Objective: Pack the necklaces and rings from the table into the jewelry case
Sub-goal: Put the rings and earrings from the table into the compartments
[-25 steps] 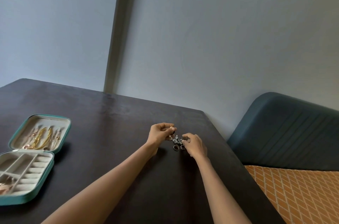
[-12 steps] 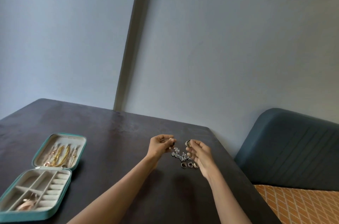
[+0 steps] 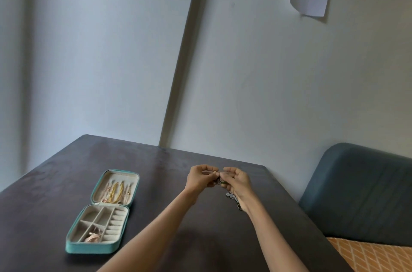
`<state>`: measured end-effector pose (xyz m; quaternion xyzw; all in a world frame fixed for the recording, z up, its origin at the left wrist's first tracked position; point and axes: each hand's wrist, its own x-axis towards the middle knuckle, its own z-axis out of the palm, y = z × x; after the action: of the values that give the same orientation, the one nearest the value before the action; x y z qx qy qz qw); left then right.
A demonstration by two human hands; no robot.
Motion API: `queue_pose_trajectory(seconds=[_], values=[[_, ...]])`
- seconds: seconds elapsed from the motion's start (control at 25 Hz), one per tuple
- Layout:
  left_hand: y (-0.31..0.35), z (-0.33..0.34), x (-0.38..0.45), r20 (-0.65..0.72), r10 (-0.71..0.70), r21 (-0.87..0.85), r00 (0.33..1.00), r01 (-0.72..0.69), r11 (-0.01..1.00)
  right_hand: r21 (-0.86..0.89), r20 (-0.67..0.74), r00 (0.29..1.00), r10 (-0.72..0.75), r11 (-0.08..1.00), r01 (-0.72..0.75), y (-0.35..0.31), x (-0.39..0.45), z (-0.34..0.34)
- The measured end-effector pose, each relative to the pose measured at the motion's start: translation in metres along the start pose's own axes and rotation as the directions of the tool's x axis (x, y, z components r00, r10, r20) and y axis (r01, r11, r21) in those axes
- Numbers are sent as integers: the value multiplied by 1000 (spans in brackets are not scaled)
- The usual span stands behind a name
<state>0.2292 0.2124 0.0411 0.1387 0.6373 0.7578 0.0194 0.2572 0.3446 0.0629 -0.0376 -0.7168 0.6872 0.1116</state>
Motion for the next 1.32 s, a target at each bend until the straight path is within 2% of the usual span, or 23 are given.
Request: queue_pose_trajectory(seconds=[0.12,0.2,0.32,0.4,0.48,0.64,0.8,0.88,1.04,1.16,1.32], values=[[8,-9,-11,48,-2,-32,999,4,999,12,-101,994,-47,999,49,-3,-2,15],[11,-16,-13,37,-2,-17,999,2,1000,58,-117,991,-59,996,66,-3,-7,23],[12,-28,-16,-13,-15,-26,1000,14,1000,263,-50,999,3,965,11,-7,-17,32],[12,-35,-19,-49,-26,-55,998,23,998,323,28,999,17,946,-26,-6,-21,35],[11,-40,-24,-86,-33,-74,996,27,997,306,64,998,4,952,-24,-3,-25,41],[13,-53,-30,-100,-34,-84,994,25,996,337,1,1000,28,941,-26,0,-29,60],[21,-74,-32,-106,-24,-90,994,14,996,324,104,992,76,940,-106,0,-34,80],[24,-86,-34,-108,-25,-55,994,19,998,317,99,994,54,945,-83,1,-36,92],[32,-111,-41,-87,1,99,996,8,995,290,-5,1000,-12,957,13,4,-33,114],[38,-135,-48,-119,9,140,993,8,990,240,66,998,-8,971,-8,3,-38,134],[43,-158,-58,-176,16,110,984,3,994,314,108,994,31,947,-64,0,-48,164]])
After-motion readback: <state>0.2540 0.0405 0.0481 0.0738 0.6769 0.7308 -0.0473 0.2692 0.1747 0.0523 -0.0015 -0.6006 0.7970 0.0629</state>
